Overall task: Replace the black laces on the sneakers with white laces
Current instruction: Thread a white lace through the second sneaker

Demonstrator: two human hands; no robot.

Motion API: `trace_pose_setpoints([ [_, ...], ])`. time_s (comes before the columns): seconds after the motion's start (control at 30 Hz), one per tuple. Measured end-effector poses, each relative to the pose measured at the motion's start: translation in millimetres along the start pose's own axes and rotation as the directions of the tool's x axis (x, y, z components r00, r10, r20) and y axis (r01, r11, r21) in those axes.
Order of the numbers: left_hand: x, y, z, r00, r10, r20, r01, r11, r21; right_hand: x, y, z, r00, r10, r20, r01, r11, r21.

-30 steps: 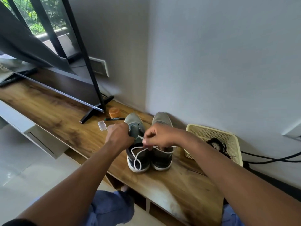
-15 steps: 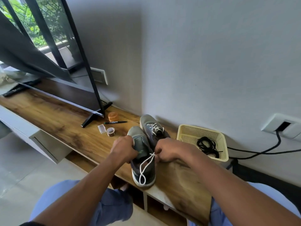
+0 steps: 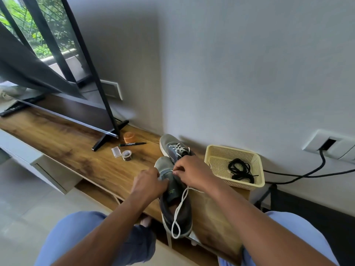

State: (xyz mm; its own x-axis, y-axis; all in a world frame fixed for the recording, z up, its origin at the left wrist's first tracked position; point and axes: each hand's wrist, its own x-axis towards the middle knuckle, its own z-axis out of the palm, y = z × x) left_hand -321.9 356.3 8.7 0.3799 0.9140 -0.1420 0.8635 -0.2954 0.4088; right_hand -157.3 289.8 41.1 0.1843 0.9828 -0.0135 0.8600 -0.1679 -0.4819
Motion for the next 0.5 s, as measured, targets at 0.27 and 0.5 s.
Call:
trace_pose_setpoints([
  [0.27, 20.0, 9.4, 6.8, 0.998, 0.039, -0.055, -0.033, 0.994, 0.104, 33.4, -5.5, 19.3, 0.999, -0.043, -0.033, 0.043, 0.999, -0.017],
  [0.5, 32.8, -7.9, 10.1, 0.998, -0.057, 0.029, 0.058, 0.996, -0.064, 55.7, -7.6, 41.1, 0.993, -0.072, 0.090, 0.088, 0.977, -0.192],
])
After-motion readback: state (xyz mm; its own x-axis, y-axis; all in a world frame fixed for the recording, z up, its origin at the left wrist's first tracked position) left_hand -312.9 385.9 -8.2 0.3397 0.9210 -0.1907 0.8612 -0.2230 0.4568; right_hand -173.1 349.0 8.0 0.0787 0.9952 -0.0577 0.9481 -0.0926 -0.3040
